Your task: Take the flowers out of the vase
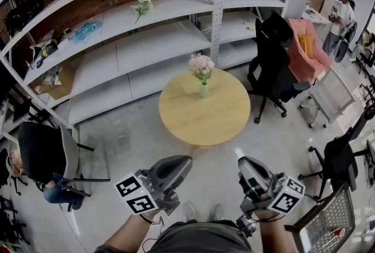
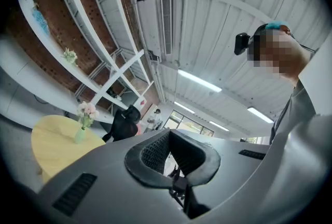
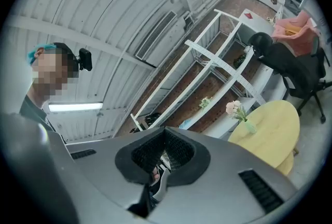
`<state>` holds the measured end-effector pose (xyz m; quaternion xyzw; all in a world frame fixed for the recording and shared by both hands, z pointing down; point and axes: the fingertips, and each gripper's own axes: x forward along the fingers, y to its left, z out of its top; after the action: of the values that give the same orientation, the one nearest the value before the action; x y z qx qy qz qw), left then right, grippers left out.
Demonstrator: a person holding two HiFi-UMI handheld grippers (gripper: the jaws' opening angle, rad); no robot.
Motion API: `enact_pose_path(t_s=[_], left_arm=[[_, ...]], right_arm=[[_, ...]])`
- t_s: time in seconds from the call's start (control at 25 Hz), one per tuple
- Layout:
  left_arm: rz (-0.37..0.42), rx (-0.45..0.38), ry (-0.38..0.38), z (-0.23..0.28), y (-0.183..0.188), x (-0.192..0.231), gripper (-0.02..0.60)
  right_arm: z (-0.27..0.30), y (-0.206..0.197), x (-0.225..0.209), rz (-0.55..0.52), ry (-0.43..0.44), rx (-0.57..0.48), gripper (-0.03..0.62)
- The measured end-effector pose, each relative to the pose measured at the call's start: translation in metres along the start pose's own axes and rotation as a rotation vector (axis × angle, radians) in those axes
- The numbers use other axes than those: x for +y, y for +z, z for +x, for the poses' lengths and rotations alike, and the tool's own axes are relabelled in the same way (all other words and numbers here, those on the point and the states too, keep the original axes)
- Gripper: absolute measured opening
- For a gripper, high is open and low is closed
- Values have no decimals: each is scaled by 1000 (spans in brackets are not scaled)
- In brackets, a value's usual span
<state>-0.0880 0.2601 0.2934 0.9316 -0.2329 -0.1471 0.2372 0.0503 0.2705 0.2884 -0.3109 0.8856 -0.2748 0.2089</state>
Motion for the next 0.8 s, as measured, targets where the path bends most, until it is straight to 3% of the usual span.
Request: enact_pose_path(t_s=[0.24,0.56,0.8], left_arm=[[0,-2,-3,-11,3,6,9],[4,6,-11,-23,12,16,9],[-3,5,7,-8,18,33,8]], right_arm=[[6,-2,-2,70,12,-43,13],[20,-11,4,67,-2,-52,14],[26,4,-18,63,-37,-68,14]])
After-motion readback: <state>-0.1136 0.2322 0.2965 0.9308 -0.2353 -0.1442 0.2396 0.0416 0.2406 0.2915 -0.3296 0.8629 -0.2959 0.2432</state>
